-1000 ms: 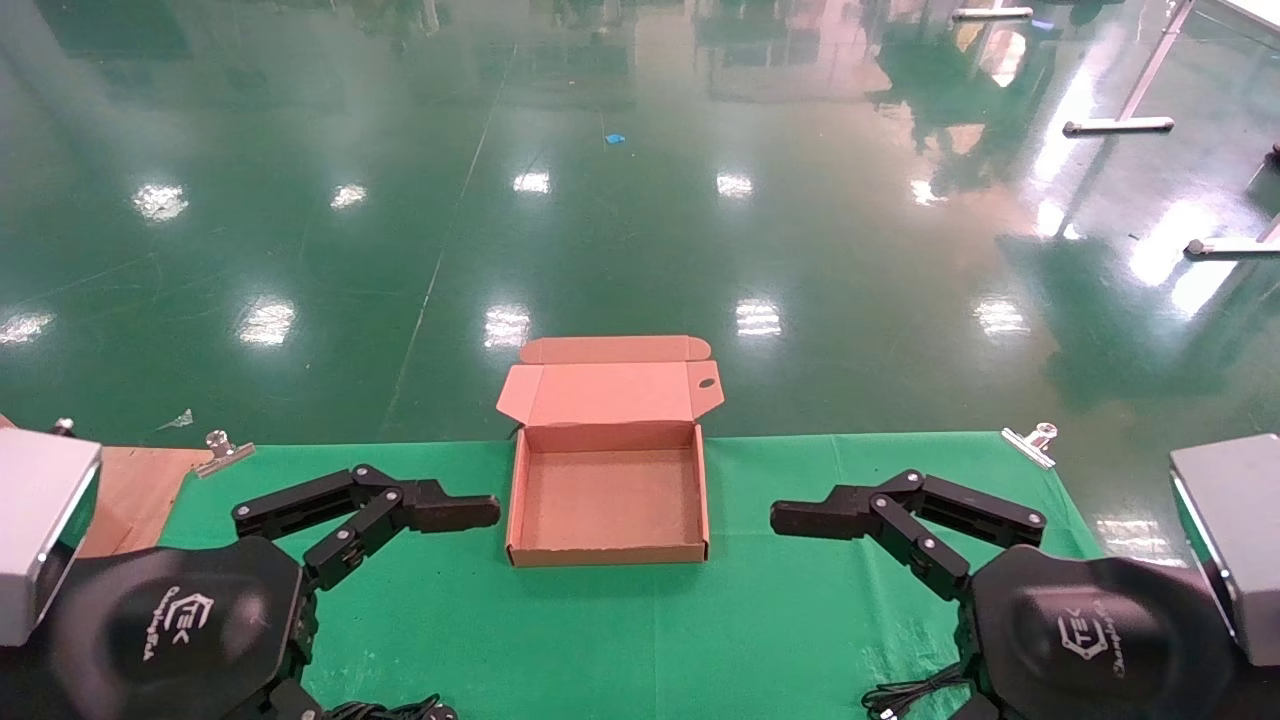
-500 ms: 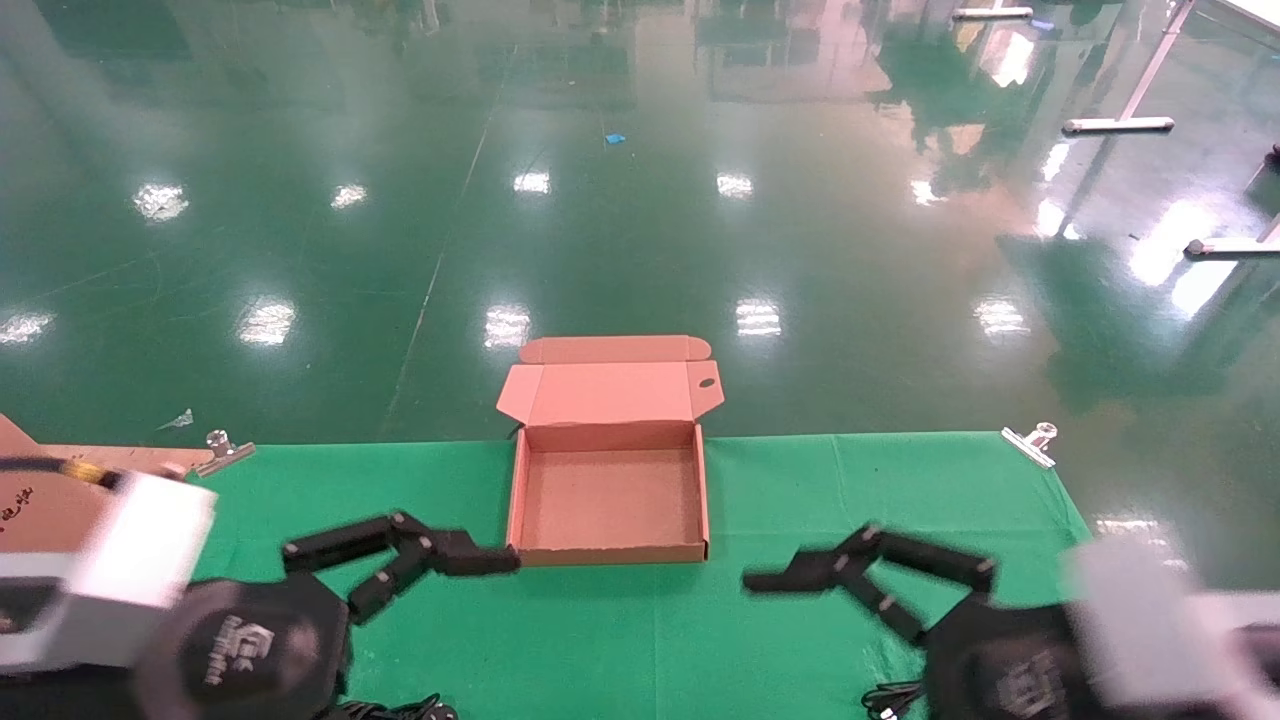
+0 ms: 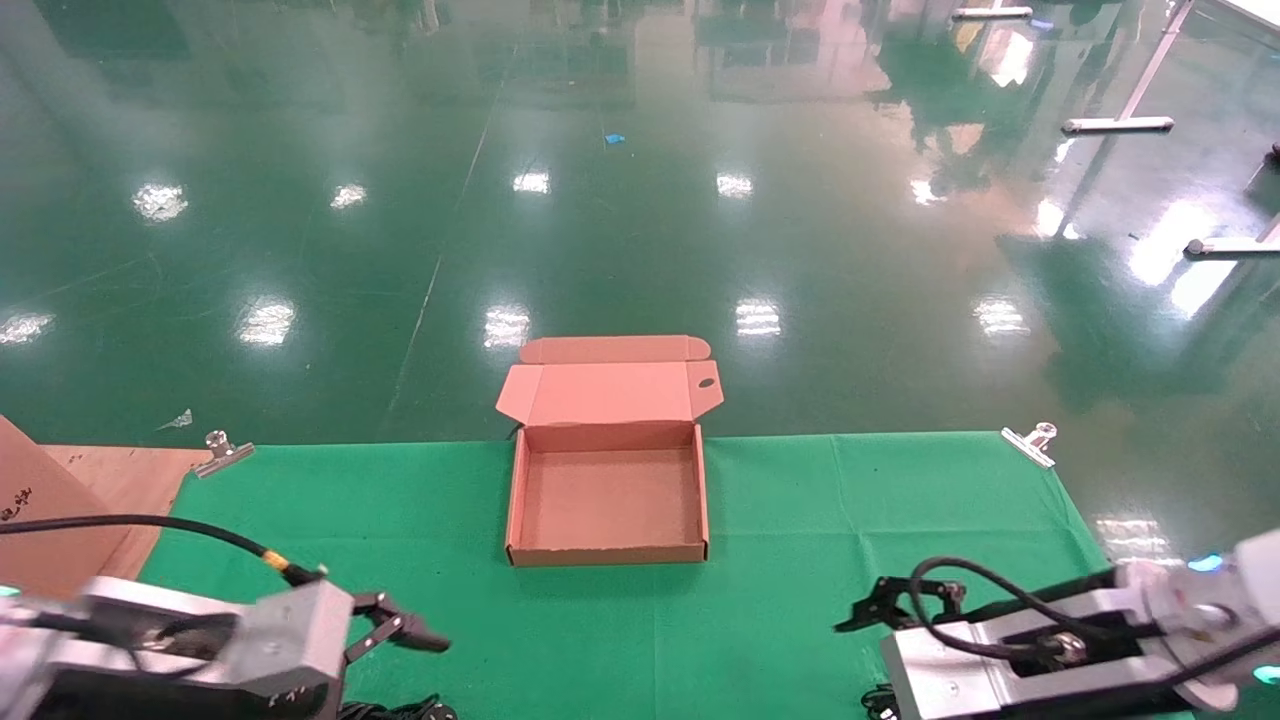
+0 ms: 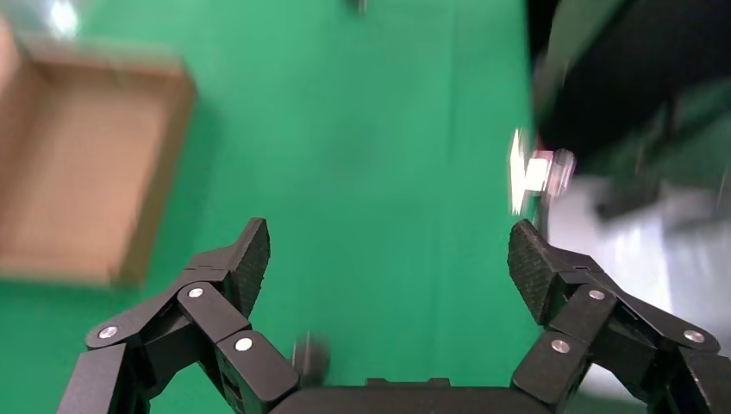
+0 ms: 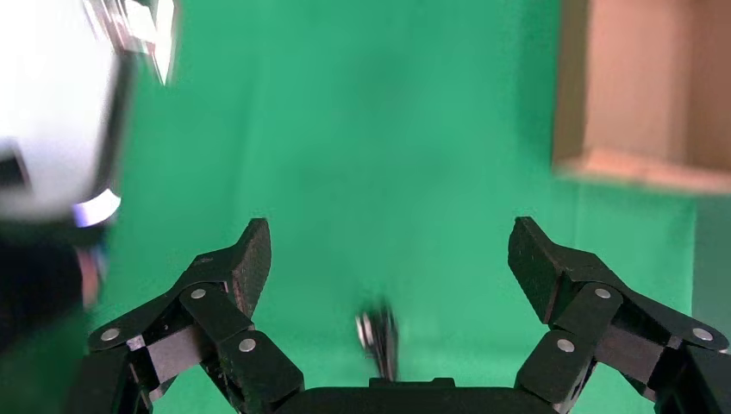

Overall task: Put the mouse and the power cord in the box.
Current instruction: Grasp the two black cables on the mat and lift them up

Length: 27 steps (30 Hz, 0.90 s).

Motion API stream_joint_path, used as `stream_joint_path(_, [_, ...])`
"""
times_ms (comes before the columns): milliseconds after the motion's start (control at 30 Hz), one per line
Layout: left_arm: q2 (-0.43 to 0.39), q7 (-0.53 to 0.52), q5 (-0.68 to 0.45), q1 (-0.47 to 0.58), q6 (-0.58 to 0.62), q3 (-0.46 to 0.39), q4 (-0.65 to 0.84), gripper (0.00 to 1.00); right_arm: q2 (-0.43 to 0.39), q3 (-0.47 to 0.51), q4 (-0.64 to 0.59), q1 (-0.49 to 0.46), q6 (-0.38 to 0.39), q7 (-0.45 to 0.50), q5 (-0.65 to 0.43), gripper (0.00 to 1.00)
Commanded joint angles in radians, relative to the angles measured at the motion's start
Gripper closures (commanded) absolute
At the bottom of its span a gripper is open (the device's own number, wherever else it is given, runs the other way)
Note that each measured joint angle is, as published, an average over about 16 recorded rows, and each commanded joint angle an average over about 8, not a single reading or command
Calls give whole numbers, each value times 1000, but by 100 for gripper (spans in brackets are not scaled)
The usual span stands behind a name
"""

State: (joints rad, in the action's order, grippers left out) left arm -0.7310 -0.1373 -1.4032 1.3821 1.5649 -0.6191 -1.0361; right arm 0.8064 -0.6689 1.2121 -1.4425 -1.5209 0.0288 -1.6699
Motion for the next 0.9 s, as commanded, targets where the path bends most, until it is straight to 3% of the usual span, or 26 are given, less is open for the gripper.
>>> stream_joint_path(33, [-23, 21, -87, 43, 4, -48, 35, 0, 27, -39, -20, -29, 5, -17, -92, 0])
stream_joint_path(367, [-192, 151, -365, 150, -76, -207, 348, 0, 180, -185, -289, -78, 80, -159, -378, 0])
stream_joint_path(567, [-264, 230, -428, 169, -150, -238, 527, 0, 258, -202, -487, -91, 152, -261, -399, 0])
stream_joint_path(900, [-321, 343, -436, 191, -243, -235, 730, 0, 358, -205, -777, -128, 268, -420, -400, 0])
